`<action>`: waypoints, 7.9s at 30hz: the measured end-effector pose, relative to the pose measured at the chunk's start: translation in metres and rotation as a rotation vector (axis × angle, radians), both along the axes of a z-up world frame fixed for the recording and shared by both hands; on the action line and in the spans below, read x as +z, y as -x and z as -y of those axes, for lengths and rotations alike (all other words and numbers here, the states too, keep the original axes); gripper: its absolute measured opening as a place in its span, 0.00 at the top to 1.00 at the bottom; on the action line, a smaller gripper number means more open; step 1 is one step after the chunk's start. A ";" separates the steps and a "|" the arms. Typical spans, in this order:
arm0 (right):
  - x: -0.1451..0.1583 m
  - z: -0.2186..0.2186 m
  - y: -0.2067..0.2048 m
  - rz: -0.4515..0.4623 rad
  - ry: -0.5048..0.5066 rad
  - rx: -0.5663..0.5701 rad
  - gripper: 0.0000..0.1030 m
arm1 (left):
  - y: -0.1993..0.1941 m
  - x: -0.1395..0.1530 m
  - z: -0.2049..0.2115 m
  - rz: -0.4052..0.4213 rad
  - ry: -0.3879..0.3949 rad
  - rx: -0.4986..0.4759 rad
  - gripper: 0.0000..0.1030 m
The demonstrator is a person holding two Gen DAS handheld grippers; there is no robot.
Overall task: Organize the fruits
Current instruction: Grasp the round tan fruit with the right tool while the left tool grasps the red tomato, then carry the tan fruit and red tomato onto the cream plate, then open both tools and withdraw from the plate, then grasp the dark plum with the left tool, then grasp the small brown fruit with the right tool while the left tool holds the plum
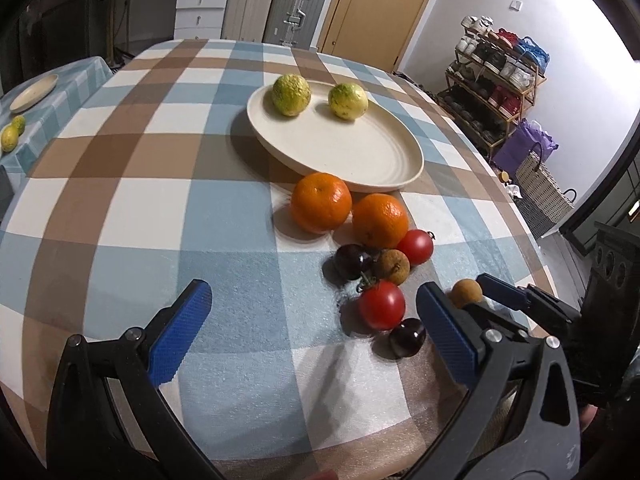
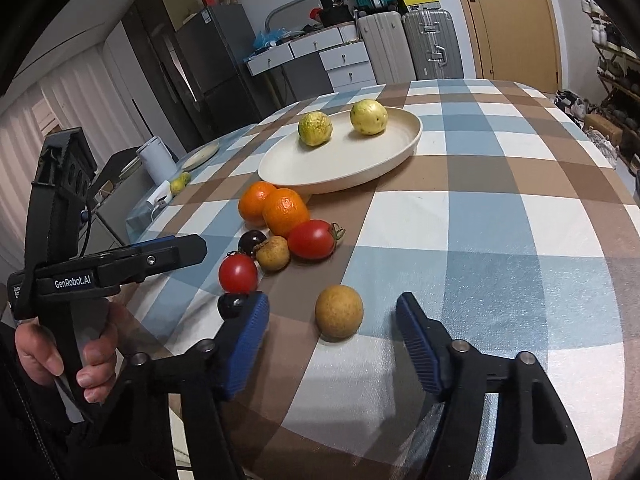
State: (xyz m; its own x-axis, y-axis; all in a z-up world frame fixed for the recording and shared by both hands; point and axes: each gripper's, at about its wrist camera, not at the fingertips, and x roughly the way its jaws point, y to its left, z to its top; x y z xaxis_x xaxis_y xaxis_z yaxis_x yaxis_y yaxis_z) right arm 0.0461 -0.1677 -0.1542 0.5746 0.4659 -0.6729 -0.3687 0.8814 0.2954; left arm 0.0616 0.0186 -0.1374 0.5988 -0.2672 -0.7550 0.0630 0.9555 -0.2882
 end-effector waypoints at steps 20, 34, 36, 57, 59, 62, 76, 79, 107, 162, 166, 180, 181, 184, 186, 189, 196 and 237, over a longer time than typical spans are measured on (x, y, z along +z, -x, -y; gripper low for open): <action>0.000 0.006 -0.002 0.023 -0.035 0.029 0.75 | -0.016 -0.009 0.027 -0.061 0.051 -0.086 0.03; 0.004 0.013 -0.001 0.042 -0.061 0.033 0.75 | -0.021 -0.013 0.023 -0.128 0.137 -0.129 0.46; 0.004 0.014 -0.001 0.043 -0.065 0.033 0.75 | -0.022 -0.015 0.023 -0.144 0.153 -0.140 0.61; 0.020 0.001 -0.005 0.074 -0.050 0.058 0.75 | -0.016 0.006 0.012 -0.086 0.183 -0.182 0.75; 0.023 -0.001 -0.008 0.079 -0.052 0.057 0.75 | -0.017 0.009 0.009 -0.076 0.188 -0.186 0.75; 0.025 -0.003 -0.016 0.080 -0.052 0.055 0.75 | -0.018 0.015 0.006 -0.068 0.201 -0.198 0.75; 0.049 -0.017 -0.072 0.092 -0.083 0.075 0.75 | -0.075 0.046 -0.026 -0.015 0.190 -0.146 0.75; 0.053 -0.022 -0.092 0.075 -0.077 0.075 0.75 | -0.094 0.051 -0.034 -0.016 0.188 -0.132 0.75; 0.049 -0.079 -0.253 0.014 0.013 0.138 0.75 | -0.213 0.011 -0.054 -0.048 0.095 -0.099 0.75; 0.105 -0.023 -0.083 0.210 -0.074 0.019 0.00 | -0.067 0.085 -0.008 0.114 -0.060 -0.013 0.13; 0.097 -0.022 -0.059 0.212 -0.074 0.024 0.00 | -0.042 0.079 -0.005 0.122 -0.061 -0.015 0.02; 0.063 -0.007 -0.003 0.175 -0.040 -0.023 0.00 | 0.007 0.040 0.013 0.068 -0.075 -0.049 0.01; 0.061 -0.006 -0.001 0.171 -0.037 -0.025 0.00 | 0.008 0.037 0.015 0.063 -0.078 -0.051 0.01; 0.054 -0.005 0.007 0.162 -0.031 -0.032 0.00 | 0.011 0.027 0.019 0.044 -0.081 -0.062 0.01; 0.050 -0.003 0.010 0.158 -0.030 -0.039 0.00 | 0.010 0.019 0.023 0.019 -0.084 -0.074 0.01; 0.044 -0.001 0.014 0.150 -0.027 -0.059 0.00 | 0.008 0.008 0.028 -0.015 -0.096 -0.088 0.01; 0.035 0.005 0.015 0.127 -0.040 -0.074 0.00 | 0.006 -0.004 0.039 -0.043 -0.092 -0.131 0.02; 0.022 -0.017 -0.003 0.037 -0.058 -0.043 0.00 | 0.011 0.022 -0.020 0.043 0.025 -0.136 0.78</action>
